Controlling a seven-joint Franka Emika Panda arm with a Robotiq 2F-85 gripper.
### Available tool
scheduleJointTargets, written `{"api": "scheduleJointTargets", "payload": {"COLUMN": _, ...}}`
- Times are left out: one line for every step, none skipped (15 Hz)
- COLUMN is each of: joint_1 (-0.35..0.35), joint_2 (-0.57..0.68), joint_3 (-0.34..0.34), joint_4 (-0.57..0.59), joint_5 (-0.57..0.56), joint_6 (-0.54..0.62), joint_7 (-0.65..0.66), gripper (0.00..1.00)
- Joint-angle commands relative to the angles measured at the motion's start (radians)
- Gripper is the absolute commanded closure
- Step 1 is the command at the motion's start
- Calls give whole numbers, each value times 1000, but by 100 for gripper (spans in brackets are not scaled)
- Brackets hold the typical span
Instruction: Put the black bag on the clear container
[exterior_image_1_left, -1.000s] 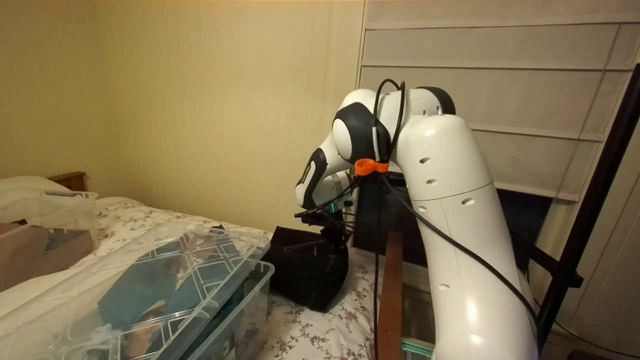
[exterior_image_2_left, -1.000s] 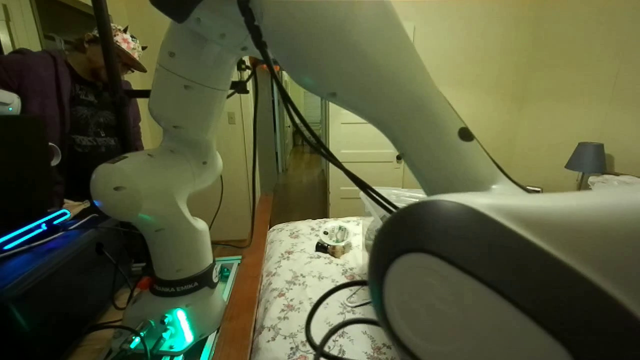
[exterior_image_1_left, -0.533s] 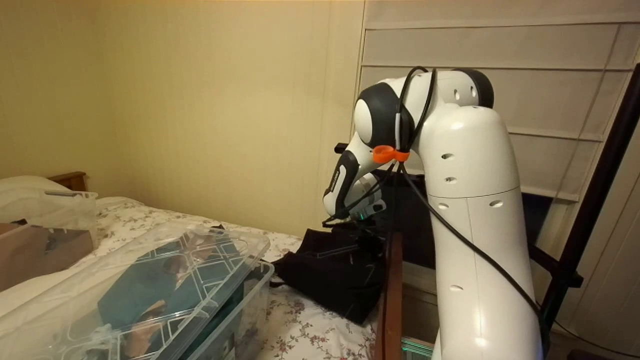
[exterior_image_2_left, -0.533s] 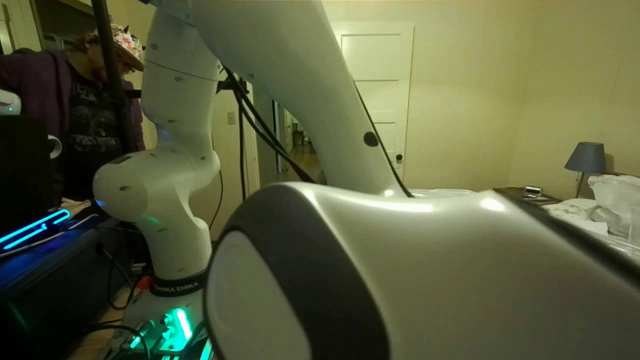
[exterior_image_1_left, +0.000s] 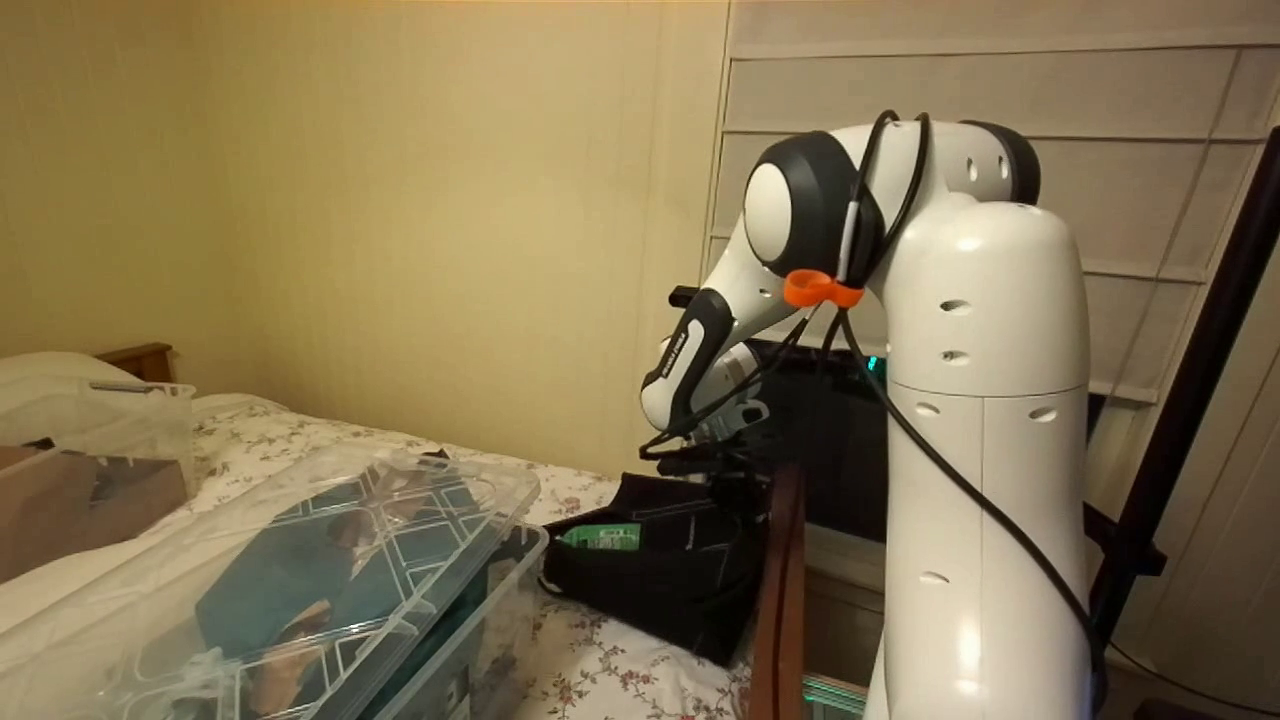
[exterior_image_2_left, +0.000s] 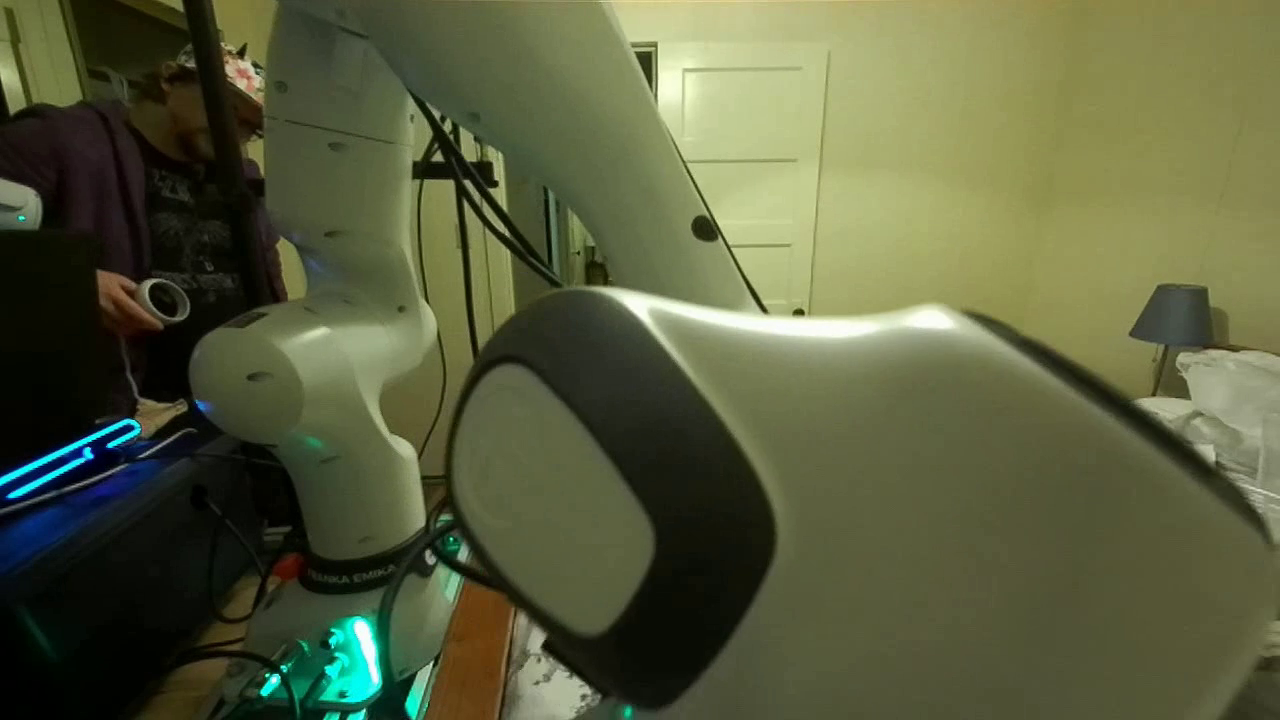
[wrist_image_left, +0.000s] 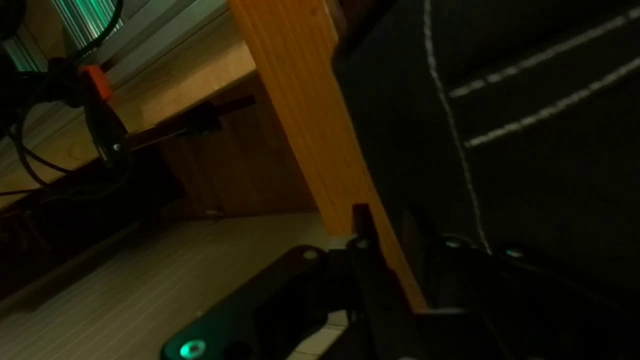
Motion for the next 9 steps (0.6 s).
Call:
{"api": "scheduleJointTargets", "payload": {"joint_1": -2, "joint_2": -120, "joint_3": 79, "joint_4": -32, "joint_5": 17, "joint_6": 12, "joint_7": -4, "gripper": 47}}
{"api": "scheduleJointTargets", "payload": {"joint_1": -4, "joint_2": -149, "joint_3": 112, "joint_4": -31, "joint_5": 42, "joint_6": 13, "joint_7": -9, "gripper": 41}}
{"api": "scheduleJointTargets", "payload": {"joint_1": -7, "joint_2": -169, "joint_3": 142, "joint_4": -30, "joint_5": 58, "joint_6": 11, "joint_7": -7, "gripper": 33}}
{"api": "scheduleJointTargets", "payload": {"joint_1": -10, "joint_2": -194, "joint_3": 175, "joint_4": -32, "joint_5": 61, "joint_6": 23, "joint_7": -8, "gripper": 26}}
{"api": "scheduleJointTargets", "payload": {"joint_1": -16, "joint_2": -218, "joint_3": 208, "joint_4": -33, "joint_5": 71, "joint_6": 22, "joint_7": -13, "gripper": 20}}
{"api": "scheduleJointTargets", "payload": {"joint_1": -23, "joint_2": -239, "joint_3": 239, "joint_4": -35, "joint_5": 71, "joint_6": 29, "joint_7": -13, "gripper": 12}}
{"api": "scheduleJointTargets", "payload": {"joint_1": -31, "joint_2": -257, "joint_3": 268, "joint_4": -34, "joint_5": 68, "joint_6": 32, "joint_7": -16, "gripper": 5}}
{"api": "scheduleJointTargets", "payload": {"joint_1": -41, "joint_2": -277, "joint_3": 295, "joint_4": -35, "joint_5": 63, "joint_6": 43, "joint_7": -18, "gripper": 0}}
{"api": "scheduleJointTargets", "payload": {"joint_1": -53, "joint_2": -289, "joint_3": 319, "joint_4": -33, "joint_5": 63, "joint_6": 55, "joint_7": -18, "gripper": 0}}
